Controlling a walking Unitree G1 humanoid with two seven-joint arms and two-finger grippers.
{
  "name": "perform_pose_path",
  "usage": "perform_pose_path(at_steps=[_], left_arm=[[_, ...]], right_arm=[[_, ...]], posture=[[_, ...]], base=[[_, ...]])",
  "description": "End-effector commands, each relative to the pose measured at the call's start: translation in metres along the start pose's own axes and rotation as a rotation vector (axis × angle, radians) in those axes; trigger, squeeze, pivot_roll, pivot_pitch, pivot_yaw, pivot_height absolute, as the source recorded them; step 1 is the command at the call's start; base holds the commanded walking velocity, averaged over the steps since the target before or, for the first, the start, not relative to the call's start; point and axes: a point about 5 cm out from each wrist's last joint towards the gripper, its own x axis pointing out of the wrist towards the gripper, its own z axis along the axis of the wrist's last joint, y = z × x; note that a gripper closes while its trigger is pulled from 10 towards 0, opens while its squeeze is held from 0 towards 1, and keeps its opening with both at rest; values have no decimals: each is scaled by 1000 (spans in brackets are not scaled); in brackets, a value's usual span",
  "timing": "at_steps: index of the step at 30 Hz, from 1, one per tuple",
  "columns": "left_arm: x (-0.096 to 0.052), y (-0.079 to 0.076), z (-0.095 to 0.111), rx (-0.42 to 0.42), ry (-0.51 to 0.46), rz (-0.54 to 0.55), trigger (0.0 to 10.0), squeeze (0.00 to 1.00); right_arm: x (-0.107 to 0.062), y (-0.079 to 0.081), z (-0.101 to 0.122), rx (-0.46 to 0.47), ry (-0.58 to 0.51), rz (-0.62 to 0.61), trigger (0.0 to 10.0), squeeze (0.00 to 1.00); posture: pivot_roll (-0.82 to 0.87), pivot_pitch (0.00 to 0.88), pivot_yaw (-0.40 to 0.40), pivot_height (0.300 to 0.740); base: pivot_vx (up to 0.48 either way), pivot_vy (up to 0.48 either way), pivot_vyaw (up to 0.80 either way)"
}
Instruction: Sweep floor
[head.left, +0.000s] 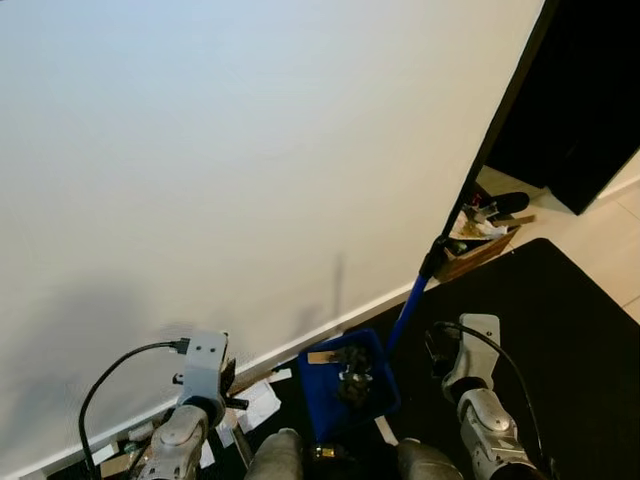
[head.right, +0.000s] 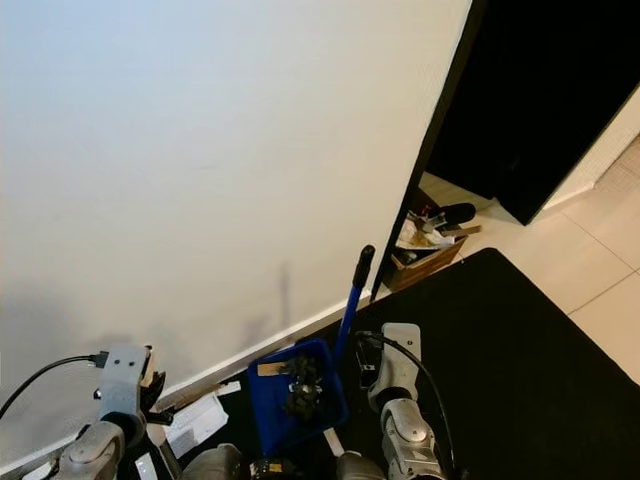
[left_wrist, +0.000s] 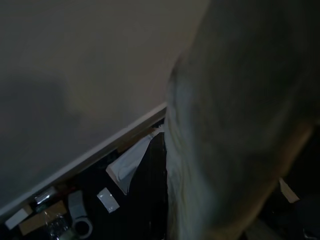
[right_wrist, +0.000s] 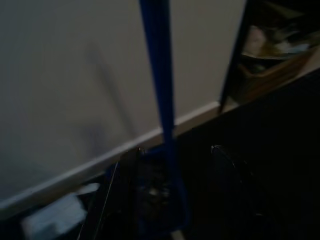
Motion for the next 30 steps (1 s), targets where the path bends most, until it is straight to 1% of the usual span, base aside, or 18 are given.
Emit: perform_pose_path(at_steps=[1, 4, 8, 9, 13, 21, 23, 30], left_arm=[[0, -8, -6, -44, 19, -34, 10000, 0], [0, -8, -7, -52, 17, -53, 10000, 0], [-1, -9, -7, -58, 5, -74, 10000, 0], [-1, -9, -6, -57, -1, -86, 10000, 0], [-1, -10, -7, -60, -2, -97, 10000, 0], [-1, -11, -8, -63, 0, -101, 10000, 0], [-1, -11, -8, -62, -1, -101, 10000, 0], [-1, -11, -7, -41, -13, -86, 10000, 0]], right_arm=[[-3, -3, -7, 46, 36, -10, 10000, 0], [-3, 1, -9, 28, 42, 41, 10000, 0], [-4, 2, -10, 28, 49, 65, 10000, 0], [-4, 4, -11, 15, 61, 99, 10000, 0], [-4, 7, -13, 0, 76, 147, 10000, 0], [-5, 6, -13, 5, 77, 157, 10000, 0], [-5, 6, -13, 1, 78, 170, 10000, 0], [-5, 5, -13, -9, 82, 189, 10000, 0]], posture=[[86, 46, 20, 740], [66, 40, 31, 740], [59, 36, 33, 740], [58, 34, 36, 740], [48, 33, 41, 740], [39, 30, 44, 740], [53, 31, 34, 740], [67, 46, 21, 740]], base=[[0, 0, 0], [0, 0, 0], [0, 0, 0], [0, 0, 0], [0, 0, 0], [0, 0, 0], [0, 0, 0], [0, 0, 0]])
